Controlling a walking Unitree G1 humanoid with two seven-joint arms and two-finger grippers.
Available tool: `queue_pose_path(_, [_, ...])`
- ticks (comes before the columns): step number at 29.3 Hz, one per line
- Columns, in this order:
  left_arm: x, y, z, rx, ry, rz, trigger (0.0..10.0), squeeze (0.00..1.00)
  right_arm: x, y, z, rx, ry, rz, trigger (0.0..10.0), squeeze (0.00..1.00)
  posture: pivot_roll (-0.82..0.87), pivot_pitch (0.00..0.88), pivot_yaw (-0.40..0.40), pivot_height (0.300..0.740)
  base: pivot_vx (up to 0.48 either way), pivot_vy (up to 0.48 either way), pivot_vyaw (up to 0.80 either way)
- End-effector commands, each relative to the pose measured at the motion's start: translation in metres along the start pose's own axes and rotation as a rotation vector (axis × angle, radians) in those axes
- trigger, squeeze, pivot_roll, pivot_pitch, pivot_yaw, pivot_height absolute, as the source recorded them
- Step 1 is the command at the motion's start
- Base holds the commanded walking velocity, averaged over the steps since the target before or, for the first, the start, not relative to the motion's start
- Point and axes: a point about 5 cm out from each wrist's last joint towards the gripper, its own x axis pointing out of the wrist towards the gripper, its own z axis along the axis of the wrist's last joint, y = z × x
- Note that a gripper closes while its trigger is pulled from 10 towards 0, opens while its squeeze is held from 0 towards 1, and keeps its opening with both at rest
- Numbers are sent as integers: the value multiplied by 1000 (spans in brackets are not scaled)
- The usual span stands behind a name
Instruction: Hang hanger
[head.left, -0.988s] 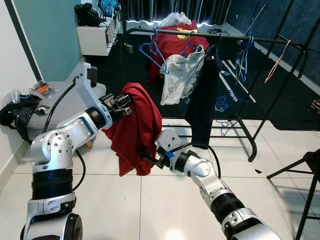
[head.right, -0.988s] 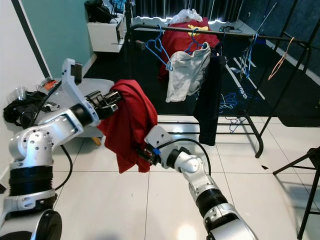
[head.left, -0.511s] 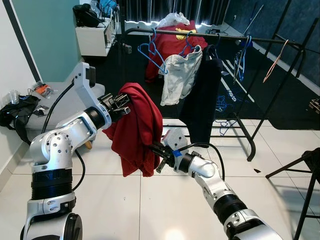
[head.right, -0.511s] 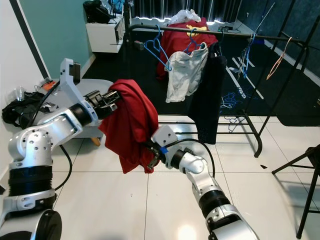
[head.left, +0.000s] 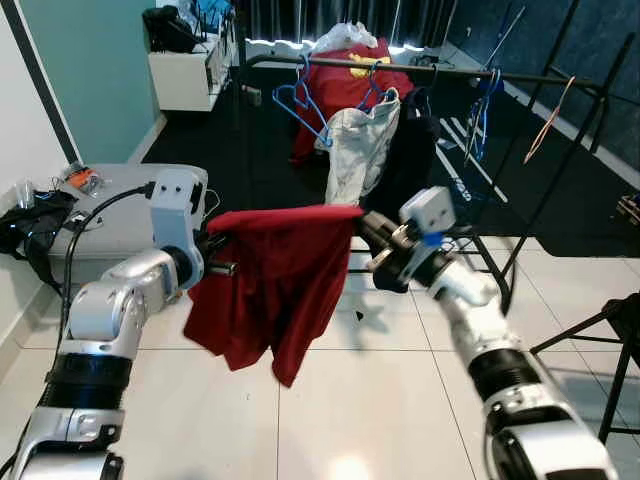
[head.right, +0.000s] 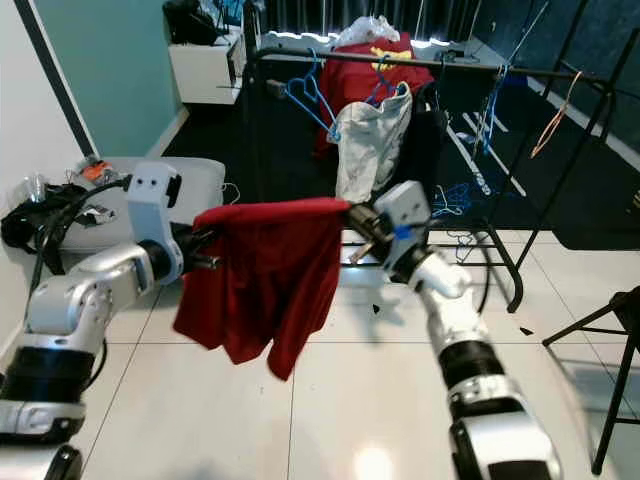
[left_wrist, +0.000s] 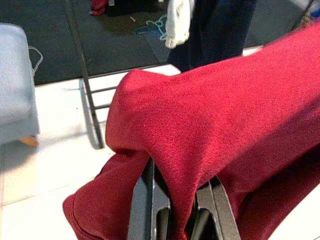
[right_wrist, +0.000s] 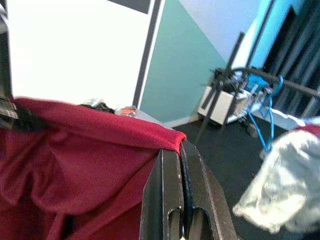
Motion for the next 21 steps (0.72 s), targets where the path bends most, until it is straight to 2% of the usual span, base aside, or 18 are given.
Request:
queue_pose_path(1, [-3,9,-3,68,11,29,0,0,-2,-9,9,6,-28,-11,0,0,-65,20,-46,740,0,0,0])
queue_pose_path(2, [-4,10,-6,110,23,29,0,0,-3,-16,14,20,-31,-21,0,0,-66,21,-48,740,0,0,0])
queue_pose_path(7, [-5,11,-9,136,34,31,0,0,-5,-21,17,26,-33,-30,0,0,-66,22,-49,740,0,0,0])
queue_pose_path(10, [-10,14,-15,203,35,24,0,0,-14,-45,26,43,-48,-141,0,0,-70,23,-52,740,0,0,0])
queue_pose_path(13, [-11,15,-16,207,26,20,0,0,-16,-50,28,50,-54,-177,0,0,-70,23,-52,740,0,0,0])
queue_pose_path(18, [-20,18,-11,279,-54,-51,0,0,-26,-67,30,45,-33,-267,0,0,-70,29,-57,740,0,0,0])
queue_pose_path(21, [-25,20,-8,275,-84,-74,0,0,-30,-70,29,32,-8,-272,0,0,-71,29,-57,740,0,0,0])
